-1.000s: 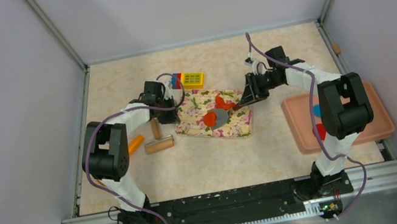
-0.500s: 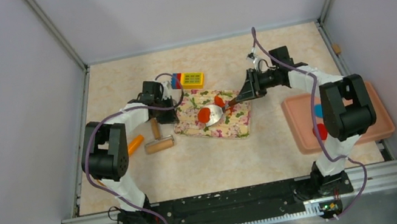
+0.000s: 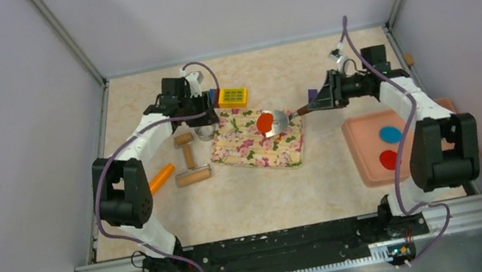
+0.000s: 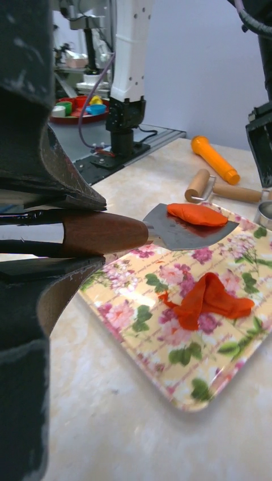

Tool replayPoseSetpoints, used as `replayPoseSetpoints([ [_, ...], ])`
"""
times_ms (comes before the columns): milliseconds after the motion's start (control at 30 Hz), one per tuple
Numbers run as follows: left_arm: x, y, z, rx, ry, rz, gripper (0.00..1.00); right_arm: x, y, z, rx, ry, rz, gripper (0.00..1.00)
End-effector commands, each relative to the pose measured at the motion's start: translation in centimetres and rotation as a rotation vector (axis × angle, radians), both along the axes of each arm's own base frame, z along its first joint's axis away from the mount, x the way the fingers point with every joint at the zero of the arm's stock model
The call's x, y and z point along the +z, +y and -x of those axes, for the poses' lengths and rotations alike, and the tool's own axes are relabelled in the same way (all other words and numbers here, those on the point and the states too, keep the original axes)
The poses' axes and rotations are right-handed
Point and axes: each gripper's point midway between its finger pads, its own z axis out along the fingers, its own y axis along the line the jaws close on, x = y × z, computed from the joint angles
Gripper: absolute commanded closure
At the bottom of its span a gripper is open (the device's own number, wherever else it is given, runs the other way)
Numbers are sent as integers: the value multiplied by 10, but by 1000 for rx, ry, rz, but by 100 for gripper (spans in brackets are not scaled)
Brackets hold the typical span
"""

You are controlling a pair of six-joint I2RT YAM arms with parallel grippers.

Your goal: Roll out the dumpling wrappers from the dough

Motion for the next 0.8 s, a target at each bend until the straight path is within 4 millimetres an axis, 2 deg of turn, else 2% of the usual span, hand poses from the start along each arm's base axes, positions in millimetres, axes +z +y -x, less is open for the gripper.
replayPoseSetpoints([
  [0,62,-18,-15,-72,-145,93,54,51,-43,11,-63,-110,9,100],
  [67,73,-23,-18,-78,-170,122,53,56,-61,19,-111,-96,27,100],
  [233,90,-36,-16,-82,-200,184,53,64,-131,33,-287,-102,94,100],
  [400,95,-44,-8,-101,-195,217,53,67,-186,56,-413,-88,166,100],
  [567,95,-44,-5,-102,-187,222,53,65,-223,76,-469,-54,246,100],
  [767,98,-43,-4,-103,-203,214,52,59,-247,93,-449,8,339,100],
])
